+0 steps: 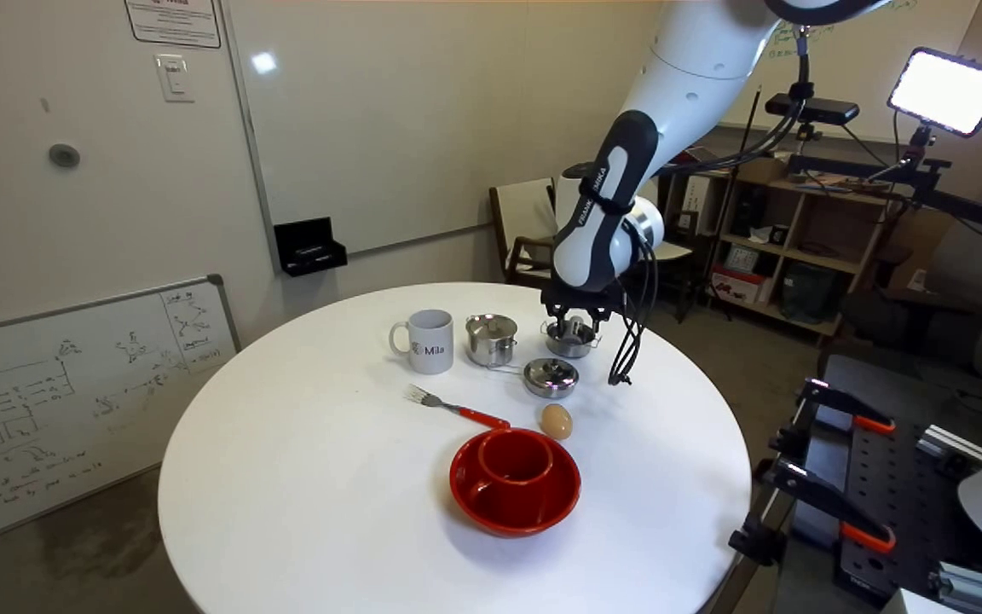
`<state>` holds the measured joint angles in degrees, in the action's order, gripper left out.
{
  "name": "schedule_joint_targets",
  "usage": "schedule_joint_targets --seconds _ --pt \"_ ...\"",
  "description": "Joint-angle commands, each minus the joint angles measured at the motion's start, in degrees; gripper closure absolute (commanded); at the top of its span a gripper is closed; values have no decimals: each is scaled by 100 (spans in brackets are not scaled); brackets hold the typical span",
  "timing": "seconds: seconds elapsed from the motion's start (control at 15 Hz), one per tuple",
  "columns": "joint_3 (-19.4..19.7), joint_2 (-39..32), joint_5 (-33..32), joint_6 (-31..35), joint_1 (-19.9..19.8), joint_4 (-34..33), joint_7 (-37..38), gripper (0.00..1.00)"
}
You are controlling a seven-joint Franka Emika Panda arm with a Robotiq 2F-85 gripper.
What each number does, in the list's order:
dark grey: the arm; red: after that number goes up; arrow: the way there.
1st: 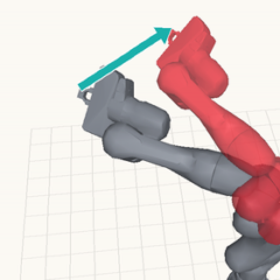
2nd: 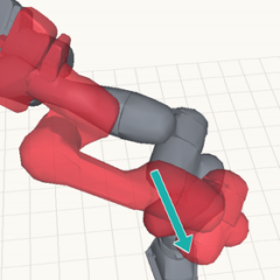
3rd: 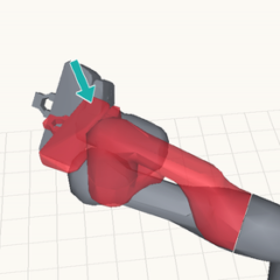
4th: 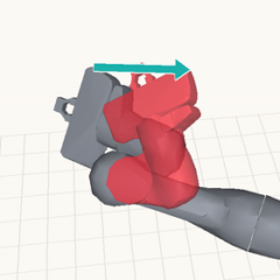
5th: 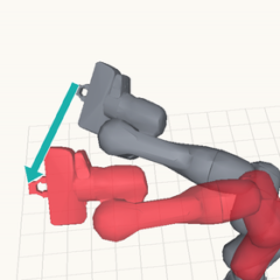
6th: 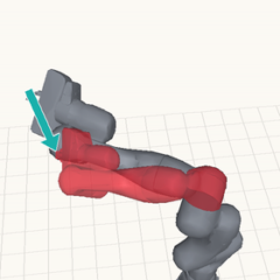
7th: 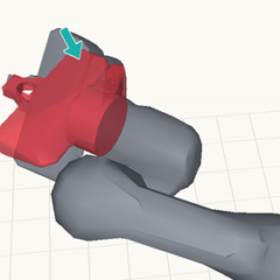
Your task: Remove the gray object from the right silver pot and put it at the left side of the white cup
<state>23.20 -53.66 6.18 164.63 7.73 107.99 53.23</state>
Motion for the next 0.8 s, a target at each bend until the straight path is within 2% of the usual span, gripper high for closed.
schedule_joint_targets --seconds 0.0,0.27,0.33,0.47,0.67,0.73 --pt "11 -138 108 -171 -24 -244 94 35" --pt "-34 -180 117 -239 -63 -313 118 46" --pt "-42 -183 117 -261 -68 -326 133 44" --pt "-59 -191 110 -300 -76 -355 152 44" --pt "-110 -227 107 -365 -95 -429 164 58" --pt "-128 -232 105 -375 -103 -444 158 67"
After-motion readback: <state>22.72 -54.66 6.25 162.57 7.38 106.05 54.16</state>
